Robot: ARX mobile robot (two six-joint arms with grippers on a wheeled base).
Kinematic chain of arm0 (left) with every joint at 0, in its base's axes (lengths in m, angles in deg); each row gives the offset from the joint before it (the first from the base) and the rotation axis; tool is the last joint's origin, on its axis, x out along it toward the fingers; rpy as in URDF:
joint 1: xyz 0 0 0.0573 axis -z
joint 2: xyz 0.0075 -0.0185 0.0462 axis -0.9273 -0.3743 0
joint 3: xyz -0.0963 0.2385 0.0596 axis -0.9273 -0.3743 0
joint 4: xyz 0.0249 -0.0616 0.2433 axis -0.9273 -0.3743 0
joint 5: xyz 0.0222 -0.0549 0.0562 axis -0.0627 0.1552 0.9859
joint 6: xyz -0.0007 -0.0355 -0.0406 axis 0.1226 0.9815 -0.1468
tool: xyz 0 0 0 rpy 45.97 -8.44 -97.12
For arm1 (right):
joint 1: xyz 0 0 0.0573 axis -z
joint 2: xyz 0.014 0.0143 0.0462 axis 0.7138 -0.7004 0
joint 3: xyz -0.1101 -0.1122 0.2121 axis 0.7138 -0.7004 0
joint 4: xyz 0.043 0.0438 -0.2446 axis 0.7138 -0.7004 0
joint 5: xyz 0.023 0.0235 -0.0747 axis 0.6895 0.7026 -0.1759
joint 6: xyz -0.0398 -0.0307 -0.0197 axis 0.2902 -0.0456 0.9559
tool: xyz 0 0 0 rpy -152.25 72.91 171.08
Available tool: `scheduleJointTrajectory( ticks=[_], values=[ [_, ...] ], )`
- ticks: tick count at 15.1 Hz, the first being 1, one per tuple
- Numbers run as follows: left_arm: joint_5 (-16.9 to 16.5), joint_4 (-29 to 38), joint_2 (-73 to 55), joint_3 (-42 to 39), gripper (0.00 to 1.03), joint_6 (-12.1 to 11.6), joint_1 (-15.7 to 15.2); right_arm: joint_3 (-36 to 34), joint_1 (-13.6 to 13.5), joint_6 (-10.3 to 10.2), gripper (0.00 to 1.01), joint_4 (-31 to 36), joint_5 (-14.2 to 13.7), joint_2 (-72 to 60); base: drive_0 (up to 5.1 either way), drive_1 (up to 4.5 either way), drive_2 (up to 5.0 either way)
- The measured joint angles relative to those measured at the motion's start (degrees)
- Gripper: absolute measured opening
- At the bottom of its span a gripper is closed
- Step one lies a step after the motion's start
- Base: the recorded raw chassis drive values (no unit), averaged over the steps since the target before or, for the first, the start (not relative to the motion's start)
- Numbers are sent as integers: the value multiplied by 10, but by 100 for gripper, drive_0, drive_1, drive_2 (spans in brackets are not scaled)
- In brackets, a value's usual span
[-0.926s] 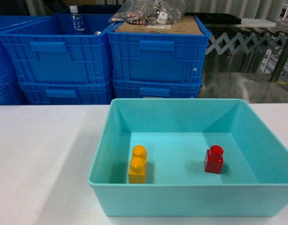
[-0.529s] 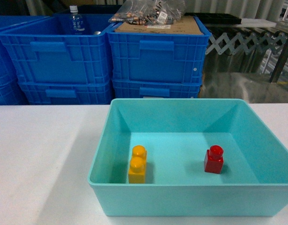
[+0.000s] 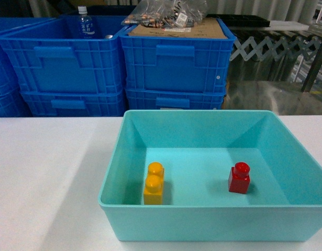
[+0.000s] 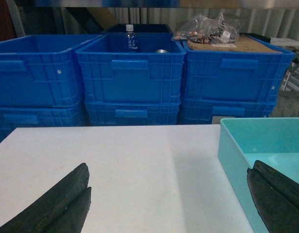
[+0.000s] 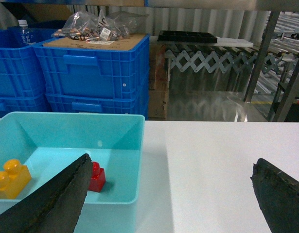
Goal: Pick red block from blue box to shelf
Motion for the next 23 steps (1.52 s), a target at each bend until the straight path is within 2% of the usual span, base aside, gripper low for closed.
scheduleJointTrajectory(
  ticks=[23],
  values=[
    [0,0,0,0,98,0,0,0,0,0,98,0,0,0,0,0,0]
  ],
)
